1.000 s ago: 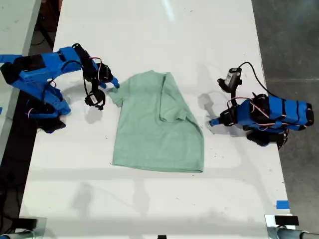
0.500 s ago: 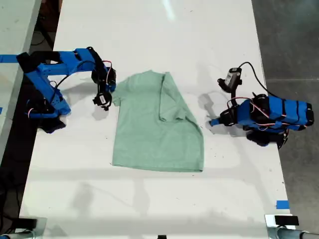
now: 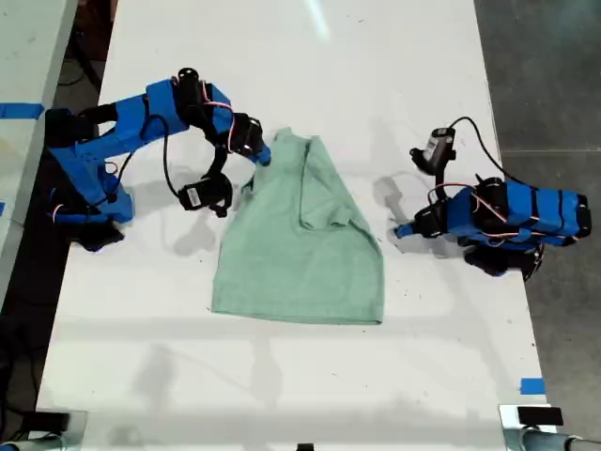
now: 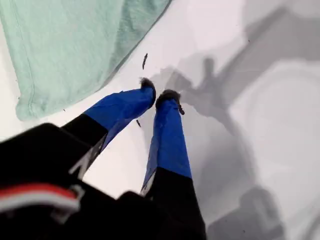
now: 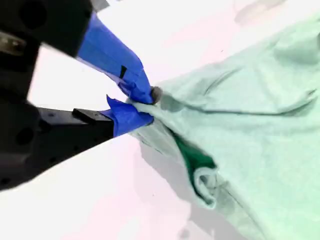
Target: Fold t shirt
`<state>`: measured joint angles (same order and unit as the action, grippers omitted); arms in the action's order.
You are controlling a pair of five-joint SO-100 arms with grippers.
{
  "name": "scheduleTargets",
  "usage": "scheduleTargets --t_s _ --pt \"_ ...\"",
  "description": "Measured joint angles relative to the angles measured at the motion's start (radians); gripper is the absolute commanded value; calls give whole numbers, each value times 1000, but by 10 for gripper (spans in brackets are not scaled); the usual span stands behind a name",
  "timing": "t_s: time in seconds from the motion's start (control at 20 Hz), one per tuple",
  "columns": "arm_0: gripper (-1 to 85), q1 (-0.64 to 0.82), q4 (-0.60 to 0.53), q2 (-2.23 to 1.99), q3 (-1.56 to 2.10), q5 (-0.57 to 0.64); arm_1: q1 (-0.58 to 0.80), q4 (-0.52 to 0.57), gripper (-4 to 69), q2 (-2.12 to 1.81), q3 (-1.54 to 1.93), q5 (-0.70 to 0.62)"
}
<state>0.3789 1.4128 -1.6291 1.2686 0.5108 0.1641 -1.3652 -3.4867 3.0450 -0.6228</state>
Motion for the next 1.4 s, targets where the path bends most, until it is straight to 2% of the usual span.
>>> scheduleTargets --t_s 0.2,0.3,0.4,0.45,0.7,0.8,0.85,0.9,1.0,1.1,1.4 --pt "-1 -98 -153 120 -26 -48 0 0 38 0 0 0" --pt "35 -127 -215 236 -26 -58 0 0 38 0 0 0" --pt "178 -129 -255 376 -26 -71 0 0 38 0 0 0" --pt "193 -127 -272 436 -26 -77 0 0 38 0 0 0" --pt "171 -127 -268 466 -34 -87 0 0 38 0 0 0" --pt "131 -127 -195 357 -34 -87 0 0 38 0 0 0" --pt "84 -126 -146 272 -34 -87 0 0 38 0 0 0" --pt "-2 -123 -100 173 -32 -87 0 0 38 0 0 0" --pt "-2 -97 -23 -64 29 -107 0 0 38 0 0 0" --pt "-2 -54 0 -308 147 -109 0 0 38 0 0 0" --pt "-2 41 -186 -1069 965 -143 0 0 38 0 0 0"
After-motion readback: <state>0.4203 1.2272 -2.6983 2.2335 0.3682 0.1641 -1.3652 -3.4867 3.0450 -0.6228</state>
